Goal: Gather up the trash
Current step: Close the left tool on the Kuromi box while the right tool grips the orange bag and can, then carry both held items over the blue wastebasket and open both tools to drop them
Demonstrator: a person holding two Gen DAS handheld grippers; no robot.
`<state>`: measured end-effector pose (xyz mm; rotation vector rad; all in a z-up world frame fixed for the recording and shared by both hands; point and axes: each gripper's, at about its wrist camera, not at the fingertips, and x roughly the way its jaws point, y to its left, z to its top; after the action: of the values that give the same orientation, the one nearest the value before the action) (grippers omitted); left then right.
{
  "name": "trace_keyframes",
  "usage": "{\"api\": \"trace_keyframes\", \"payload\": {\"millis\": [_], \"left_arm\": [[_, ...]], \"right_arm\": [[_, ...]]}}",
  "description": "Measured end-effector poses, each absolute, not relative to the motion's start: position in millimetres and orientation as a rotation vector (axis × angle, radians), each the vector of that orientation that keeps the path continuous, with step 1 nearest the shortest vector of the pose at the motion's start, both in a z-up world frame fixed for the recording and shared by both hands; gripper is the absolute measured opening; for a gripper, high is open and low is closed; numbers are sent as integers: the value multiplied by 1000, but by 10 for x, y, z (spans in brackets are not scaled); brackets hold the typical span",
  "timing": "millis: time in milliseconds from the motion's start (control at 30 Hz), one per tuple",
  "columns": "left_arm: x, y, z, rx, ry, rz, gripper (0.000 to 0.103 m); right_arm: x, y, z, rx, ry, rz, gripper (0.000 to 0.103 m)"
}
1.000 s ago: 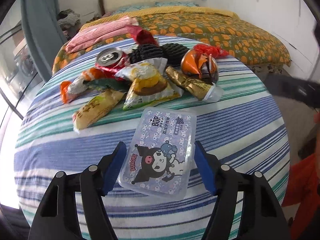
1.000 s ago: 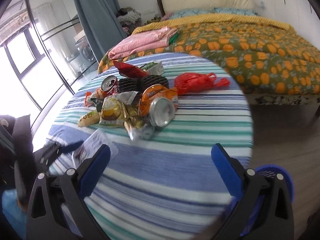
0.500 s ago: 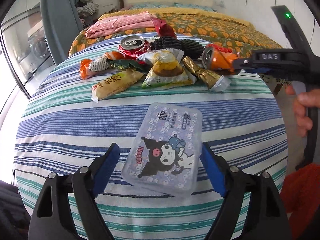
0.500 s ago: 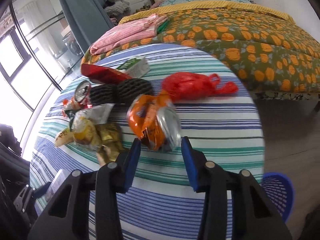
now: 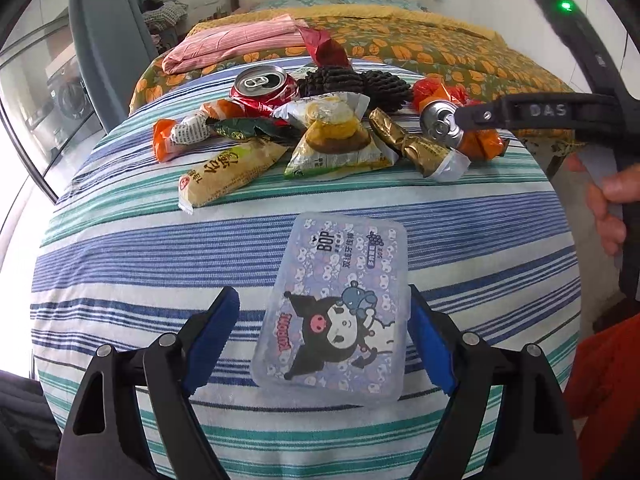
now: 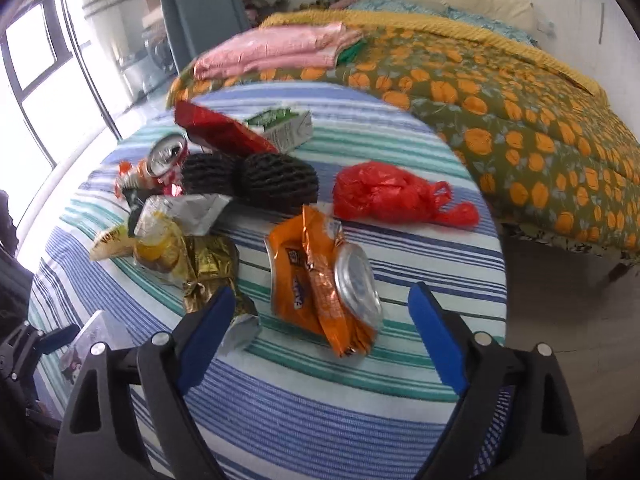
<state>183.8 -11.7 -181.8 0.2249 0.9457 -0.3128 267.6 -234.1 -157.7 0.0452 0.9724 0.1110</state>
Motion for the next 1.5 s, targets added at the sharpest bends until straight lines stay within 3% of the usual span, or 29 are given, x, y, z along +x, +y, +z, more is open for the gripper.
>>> {"api": "trace_keyframes", "payload": {"millis": [100, 167, 233, 267, 633, 967, 1200, 1500], "left_arm": [[1897, -146, -1821, 236, 958, -313, 79], [1928, -164, -1844, 243, 979, -317, 73], [1940, -185, -1866, 248, 998, -328, 62], [1934, -188, -1866, 253, 998, -325, 62], [1685, -307, -1573, 142, 934, -400, 61], [1209, -1688, -1252, 118, 907, -684, 61], [967, -2825, -1615, 190, 972, -786, 61], [1048, -3584, -2369, 243, 1058, -749, 62]], "right_arm": [[2778, -2276, -1608, 28, 992, 123, 84], [2852, -2276, -1631, 30, 1010, 124, 61], [2906, -2332, -1676, 70, 1047, 131, 49], [2902, -2378, -1678, 102, 1054, 141, 47], [2201, -2953, -1338, 270, 953, 186, 46], [1248, -4188, -1543, 355, 959, 23, 46], [914, -4950, -2101, 503, 1020, -98, 46], [766, -5514, -2567, 685, 1042, -145, 47]]}}
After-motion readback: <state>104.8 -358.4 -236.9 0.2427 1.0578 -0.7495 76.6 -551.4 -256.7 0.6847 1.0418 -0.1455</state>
